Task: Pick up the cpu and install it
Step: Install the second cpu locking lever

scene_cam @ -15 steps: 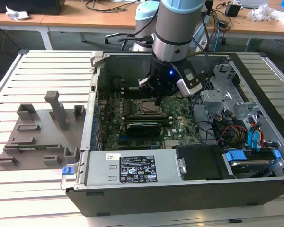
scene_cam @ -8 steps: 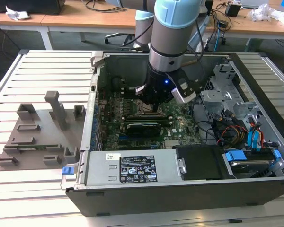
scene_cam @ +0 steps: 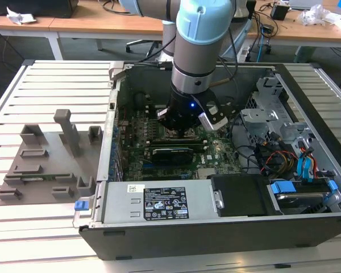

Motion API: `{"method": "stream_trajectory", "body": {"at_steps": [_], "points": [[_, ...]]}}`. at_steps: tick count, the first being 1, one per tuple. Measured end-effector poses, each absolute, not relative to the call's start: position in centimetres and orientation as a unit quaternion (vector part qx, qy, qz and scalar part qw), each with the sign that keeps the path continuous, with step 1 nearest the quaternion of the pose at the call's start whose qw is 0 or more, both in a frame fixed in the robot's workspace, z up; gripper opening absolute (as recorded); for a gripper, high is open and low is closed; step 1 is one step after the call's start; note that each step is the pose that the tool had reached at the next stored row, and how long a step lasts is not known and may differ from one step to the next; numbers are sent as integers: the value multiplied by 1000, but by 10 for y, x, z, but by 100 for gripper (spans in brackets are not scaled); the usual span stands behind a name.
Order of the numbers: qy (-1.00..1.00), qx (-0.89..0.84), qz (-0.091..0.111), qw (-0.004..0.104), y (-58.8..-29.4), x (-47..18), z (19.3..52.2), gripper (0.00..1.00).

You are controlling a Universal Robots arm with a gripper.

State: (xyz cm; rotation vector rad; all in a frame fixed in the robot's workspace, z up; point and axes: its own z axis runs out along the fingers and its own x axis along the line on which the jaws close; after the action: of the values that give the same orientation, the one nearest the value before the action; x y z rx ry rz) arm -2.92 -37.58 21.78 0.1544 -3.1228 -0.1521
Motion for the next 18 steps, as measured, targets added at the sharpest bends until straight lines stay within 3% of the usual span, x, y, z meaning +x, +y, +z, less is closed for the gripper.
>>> {"method": "stream_trajectory", "body": {"at_steps": [18], "points": [[-997,50,-66,4,-375,-72,202,11]]}}
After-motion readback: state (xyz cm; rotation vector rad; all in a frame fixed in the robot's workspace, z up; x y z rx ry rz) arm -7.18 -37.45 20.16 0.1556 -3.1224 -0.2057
